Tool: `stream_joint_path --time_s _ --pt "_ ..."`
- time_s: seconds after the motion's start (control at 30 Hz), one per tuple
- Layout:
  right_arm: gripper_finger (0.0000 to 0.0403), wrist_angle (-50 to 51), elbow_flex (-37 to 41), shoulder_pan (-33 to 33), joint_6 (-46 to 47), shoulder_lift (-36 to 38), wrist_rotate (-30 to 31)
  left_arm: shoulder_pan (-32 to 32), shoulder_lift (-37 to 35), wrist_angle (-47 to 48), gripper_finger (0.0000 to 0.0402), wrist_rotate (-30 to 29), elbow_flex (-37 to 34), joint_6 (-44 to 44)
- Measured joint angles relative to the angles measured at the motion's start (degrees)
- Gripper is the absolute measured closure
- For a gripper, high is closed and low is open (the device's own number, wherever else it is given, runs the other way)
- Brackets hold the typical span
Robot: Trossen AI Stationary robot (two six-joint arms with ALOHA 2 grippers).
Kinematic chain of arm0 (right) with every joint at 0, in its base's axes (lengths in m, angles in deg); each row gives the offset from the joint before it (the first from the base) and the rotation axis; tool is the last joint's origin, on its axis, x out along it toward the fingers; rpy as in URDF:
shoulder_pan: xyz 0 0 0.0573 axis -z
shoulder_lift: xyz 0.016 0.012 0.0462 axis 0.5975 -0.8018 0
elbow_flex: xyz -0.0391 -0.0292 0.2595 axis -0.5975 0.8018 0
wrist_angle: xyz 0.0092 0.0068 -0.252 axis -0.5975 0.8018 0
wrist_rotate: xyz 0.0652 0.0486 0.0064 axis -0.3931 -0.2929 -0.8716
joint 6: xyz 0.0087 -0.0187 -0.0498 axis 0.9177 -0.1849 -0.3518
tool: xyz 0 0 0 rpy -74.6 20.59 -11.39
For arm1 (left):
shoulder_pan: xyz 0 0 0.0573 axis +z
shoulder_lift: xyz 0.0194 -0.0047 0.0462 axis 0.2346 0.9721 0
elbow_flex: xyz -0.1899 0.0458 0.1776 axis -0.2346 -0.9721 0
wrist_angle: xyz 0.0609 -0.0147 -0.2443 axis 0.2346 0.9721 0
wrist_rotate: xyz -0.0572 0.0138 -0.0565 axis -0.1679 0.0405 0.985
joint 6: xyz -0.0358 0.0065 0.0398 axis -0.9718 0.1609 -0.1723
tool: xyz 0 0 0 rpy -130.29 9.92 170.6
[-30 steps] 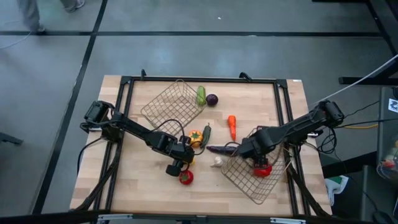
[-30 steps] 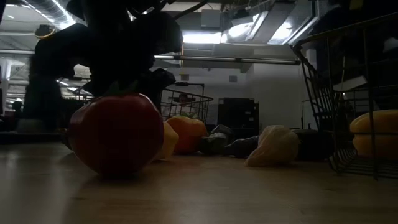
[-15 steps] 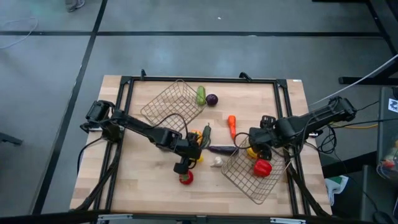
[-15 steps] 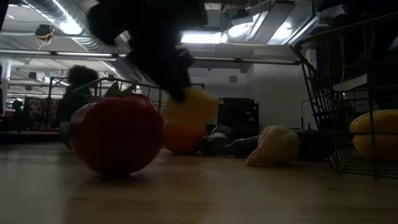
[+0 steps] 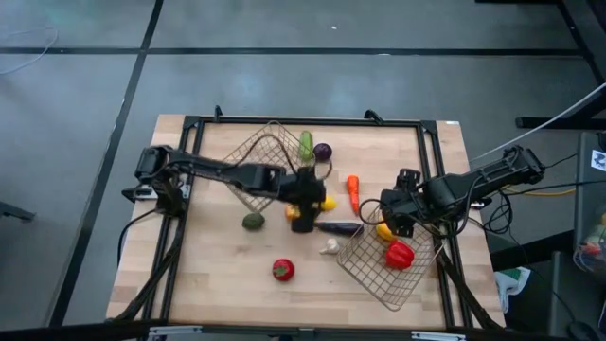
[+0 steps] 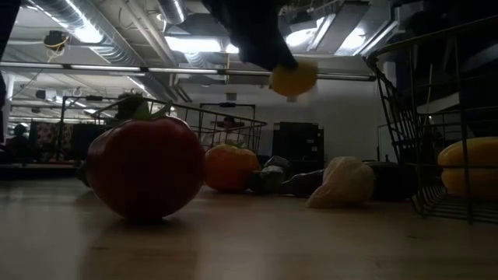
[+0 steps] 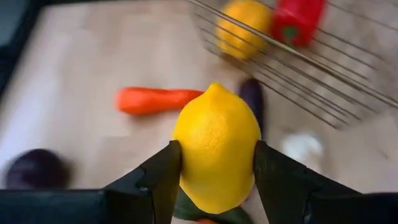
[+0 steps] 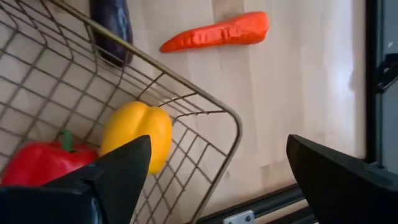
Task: Sort produce into baskets
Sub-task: Put the yellow lemon into the top basket
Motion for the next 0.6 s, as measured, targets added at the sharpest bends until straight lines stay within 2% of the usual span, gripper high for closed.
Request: stream_joint_path --time_s 0.2,0.6 --pt "0.0033 0.0 0.0 0.0 -1.8 0.0 1.4 6.7 -0.1 6.1 0.0219 -2.5 4.7 0.0" --pt "0.0033 -1.6 0.0 1.8 -8.8 0.0 4.3 17.0 -0.4 27.1 0.0219 -2.6 8.5 -0.3"
